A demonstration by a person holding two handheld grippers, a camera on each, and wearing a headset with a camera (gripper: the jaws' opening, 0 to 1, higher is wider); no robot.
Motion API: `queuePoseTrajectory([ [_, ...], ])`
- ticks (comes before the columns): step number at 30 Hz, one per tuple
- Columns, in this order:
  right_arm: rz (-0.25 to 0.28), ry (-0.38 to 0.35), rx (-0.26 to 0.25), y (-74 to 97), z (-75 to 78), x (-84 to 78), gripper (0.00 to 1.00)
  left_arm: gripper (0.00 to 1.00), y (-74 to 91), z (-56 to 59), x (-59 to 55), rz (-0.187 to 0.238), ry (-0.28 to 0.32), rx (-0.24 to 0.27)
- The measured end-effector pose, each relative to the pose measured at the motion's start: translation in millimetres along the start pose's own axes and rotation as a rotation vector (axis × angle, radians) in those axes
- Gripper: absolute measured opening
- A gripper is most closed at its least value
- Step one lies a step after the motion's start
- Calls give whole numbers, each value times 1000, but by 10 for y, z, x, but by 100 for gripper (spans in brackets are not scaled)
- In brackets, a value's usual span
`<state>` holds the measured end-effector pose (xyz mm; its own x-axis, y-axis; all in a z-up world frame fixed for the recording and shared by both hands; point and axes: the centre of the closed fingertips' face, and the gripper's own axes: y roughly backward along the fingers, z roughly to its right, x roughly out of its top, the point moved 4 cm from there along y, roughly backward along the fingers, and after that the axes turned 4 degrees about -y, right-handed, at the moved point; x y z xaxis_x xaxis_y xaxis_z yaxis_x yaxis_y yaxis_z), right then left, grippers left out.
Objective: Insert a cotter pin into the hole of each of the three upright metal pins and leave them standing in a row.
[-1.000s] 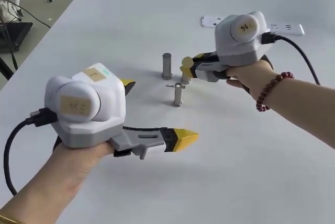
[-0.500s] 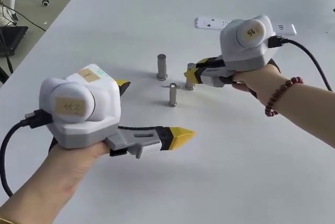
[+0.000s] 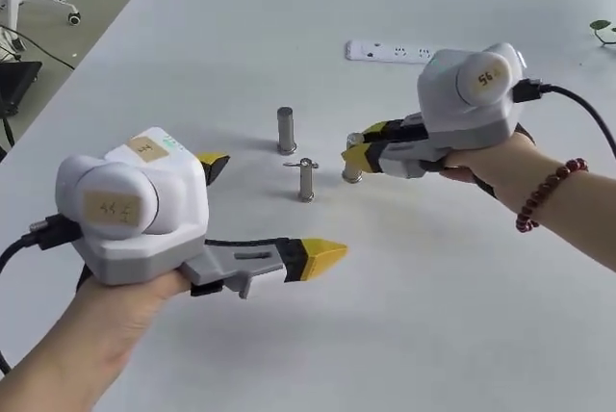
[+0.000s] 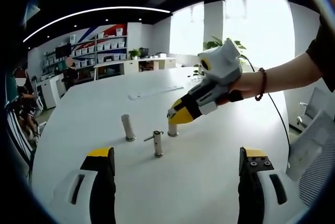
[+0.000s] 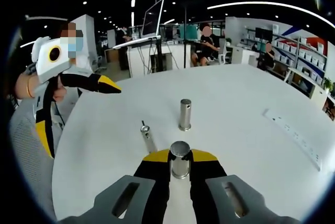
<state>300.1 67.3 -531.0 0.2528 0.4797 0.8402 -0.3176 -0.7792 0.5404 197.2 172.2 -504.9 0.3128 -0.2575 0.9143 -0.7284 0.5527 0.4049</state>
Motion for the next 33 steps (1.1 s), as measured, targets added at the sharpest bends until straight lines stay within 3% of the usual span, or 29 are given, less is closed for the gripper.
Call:
queuePoseTrajectory([
  [3, -2, 8, 10, 12, -15, -19, 8, 99, 7, 15, -2, 0, -1, -2],
  [8, -13, 37, 38, 61, -167, -62, 8, 99, 33, 34, -3, 1, -2, 0],
  [21, -14, 34, 62, 134, -368, -183, 8, 99, 86, 60, -3, 3, -5, 7],
  [33, -38, 51, 72, 157, -407, -320, 8, 99, 99, 74, -8, 4, -5, 5],
])
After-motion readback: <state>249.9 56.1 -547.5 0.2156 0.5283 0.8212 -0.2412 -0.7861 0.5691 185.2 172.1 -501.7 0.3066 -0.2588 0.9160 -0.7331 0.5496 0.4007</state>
